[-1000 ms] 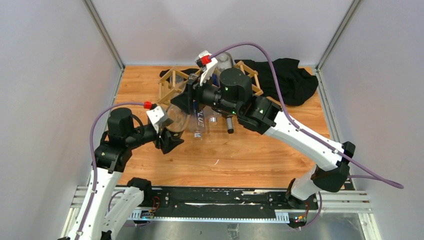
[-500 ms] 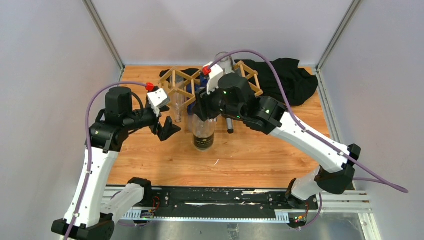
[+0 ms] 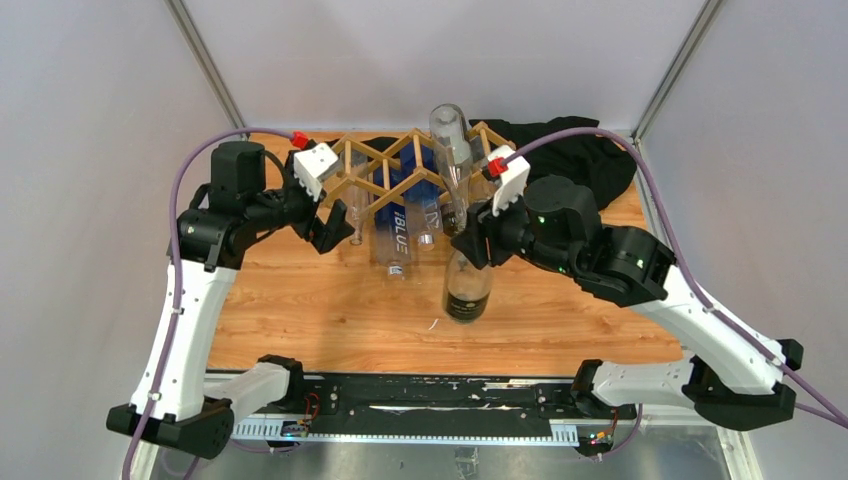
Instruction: Take the wine bottle off the wine rack
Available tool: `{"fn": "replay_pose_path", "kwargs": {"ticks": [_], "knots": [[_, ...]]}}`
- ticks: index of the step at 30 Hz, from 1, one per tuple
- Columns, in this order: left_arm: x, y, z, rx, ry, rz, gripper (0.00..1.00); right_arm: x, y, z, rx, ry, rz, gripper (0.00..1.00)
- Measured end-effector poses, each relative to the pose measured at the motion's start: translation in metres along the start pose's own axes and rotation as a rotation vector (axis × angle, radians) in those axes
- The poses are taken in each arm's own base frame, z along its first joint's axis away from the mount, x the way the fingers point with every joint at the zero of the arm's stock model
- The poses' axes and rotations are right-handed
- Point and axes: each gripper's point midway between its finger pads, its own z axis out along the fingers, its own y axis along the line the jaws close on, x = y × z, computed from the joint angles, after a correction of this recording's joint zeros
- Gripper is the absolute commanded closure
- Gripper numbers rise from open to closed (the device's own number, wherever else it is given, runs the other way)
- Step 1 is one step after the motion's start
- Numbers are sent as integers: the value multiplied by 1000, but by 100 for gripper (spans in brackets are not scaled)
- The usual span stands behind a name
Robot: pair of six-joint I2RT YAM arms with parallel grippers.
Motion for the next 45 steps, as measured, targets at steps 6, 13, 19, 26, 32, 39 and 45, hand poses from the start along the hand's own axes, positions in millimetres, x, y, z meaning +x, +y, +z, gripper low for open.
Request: {"fn": "replay_pose_path", "kwargs": {"ticks": [6,13,19,26,32,39,45], "knots": [[-4,23,-3,-97,55,-7,0,34,-33,-18,129,69,-14,100],[-11,41,-15,-189,60,-9,0,57,-94,-26,358,104,28,100],[-5,51,-10,-212,89,-55,0,71,-158,-31,582,115,115,100],[2,58,-5,-229,121,-86,0,71,-216,-26,756,78,202,100],[6,52,-9,-224,119,-76,0,73,-268,-9,860,57,268,100],[9,53,-7,-225,131,-78,0,87,-312,43,893,95,247,100],[11,55,-4,-221,140,-82,0,81,-336,56,917,51,259,100]]}}
